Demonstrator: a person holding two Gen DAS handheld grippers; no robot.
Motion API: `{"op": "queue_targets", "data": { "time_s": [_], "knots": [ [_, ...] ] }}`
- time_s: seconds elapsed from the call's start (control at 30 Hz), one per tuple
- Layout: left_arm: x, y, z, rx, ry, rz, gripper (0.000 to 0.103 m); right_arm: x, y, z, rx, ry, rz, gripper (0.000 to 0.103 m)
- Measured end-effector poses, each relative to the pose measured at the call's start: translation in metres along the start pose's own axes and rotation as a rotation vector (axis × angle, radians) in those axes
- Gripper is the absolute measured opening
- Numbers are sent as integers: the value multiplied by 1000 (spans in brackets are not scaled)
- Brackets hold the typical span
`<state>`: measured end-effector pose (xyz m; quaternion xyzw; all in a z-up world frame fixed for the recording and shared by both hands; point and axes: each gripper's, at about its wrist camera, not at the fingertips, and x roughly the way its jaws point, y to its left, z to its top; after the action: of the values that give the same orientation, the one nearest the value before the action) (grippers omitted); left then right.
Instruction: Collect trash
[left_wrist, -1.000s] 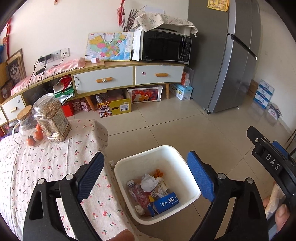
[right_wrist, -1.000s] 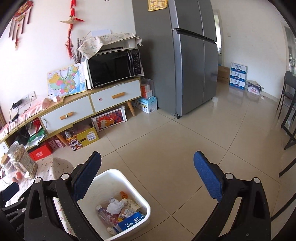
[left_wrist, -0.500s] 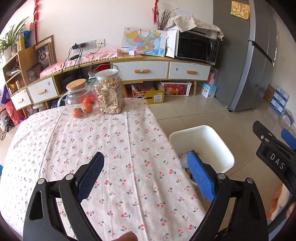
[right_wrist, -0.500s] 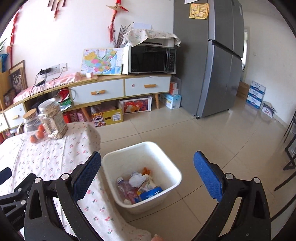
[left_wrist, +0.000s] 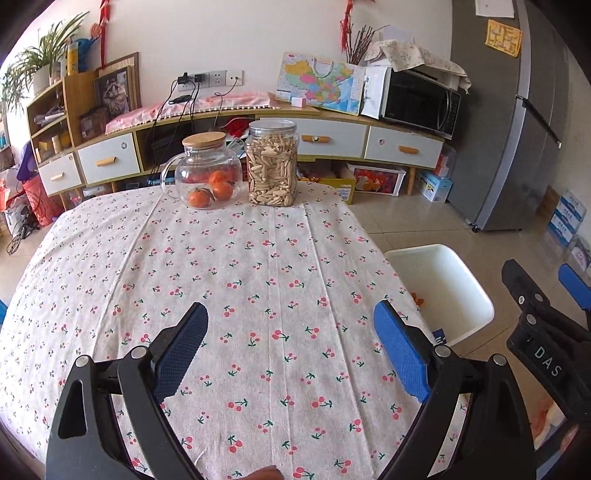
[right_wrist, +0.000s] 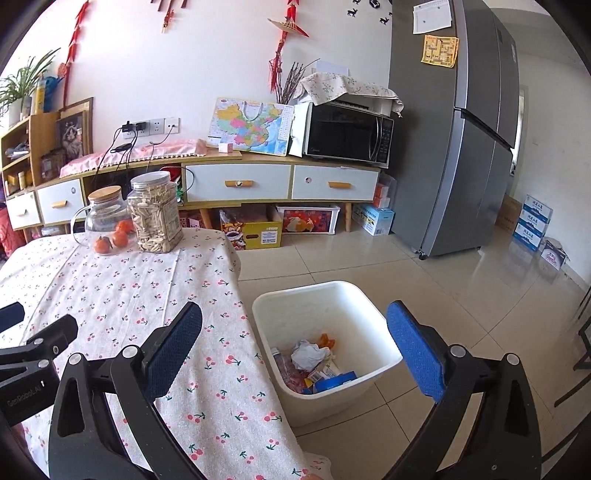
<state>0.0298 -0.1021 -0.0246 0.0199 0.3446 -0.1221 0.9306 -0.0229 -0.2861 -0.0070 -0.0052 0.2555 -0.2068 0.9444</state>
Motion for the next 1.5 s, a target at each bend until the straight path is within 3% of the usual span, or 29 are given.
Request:
{"op": "queue_targets", "data": {
  "time_s": [1.5],
  "knots": [
    [4,8,4,-57,20,-6,89,3,11,-5,-24,8,17,96]
  ]
}}
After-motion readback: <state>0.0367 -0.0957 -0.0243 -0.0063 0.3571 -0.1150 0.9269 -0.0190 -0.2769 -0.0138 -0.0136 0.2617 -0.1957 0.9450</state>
